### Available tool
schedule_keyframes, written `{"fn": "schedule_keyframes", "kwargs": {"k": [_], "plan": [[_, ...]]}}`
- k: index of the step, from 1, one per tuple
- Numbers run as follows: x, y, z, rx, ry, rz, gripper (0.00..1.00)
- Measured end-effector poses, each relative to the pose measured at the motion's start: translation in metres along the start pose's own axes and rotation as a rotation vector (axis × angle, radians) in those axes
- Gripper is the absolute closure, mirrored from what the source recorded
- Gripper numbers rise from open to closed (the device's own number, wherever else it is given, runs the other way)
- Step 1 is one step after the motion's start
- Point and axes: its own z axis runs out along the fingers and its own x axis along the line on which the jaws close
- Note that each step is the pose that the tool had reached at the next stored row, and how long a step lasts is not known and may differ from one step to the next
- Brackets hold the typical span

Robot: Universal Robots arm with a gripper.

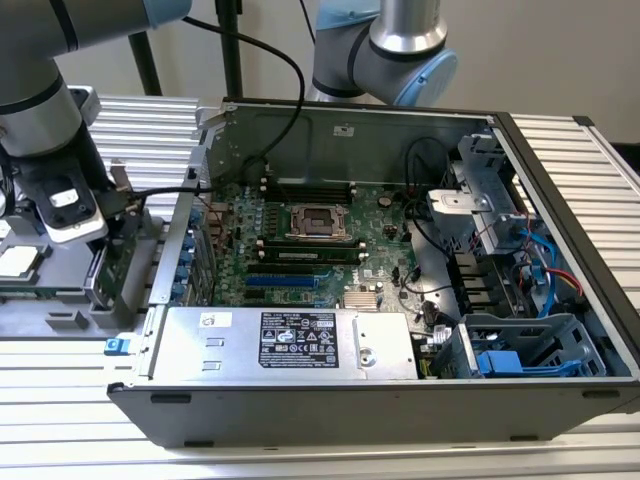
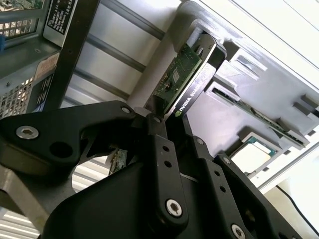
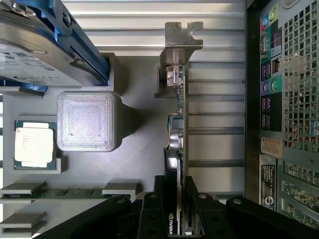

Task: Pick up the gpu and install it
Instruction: 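Pick up the gpu and move the gpu toward the slot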

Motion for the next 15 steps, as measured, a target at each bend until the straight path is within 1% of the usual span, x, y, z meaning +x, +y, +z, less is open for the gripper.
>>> {"fn": "schedule_keyframes", "kwargs": {"k": [13, 15], "plan": [[-0.0001, 0.0004, -0.0056, -0.0001, -0.0001, 0.000, 1.00], [-0.0001, 0.0004, -0.0073, -0.0001, -0.0001, 0.000, 1.00]]}}
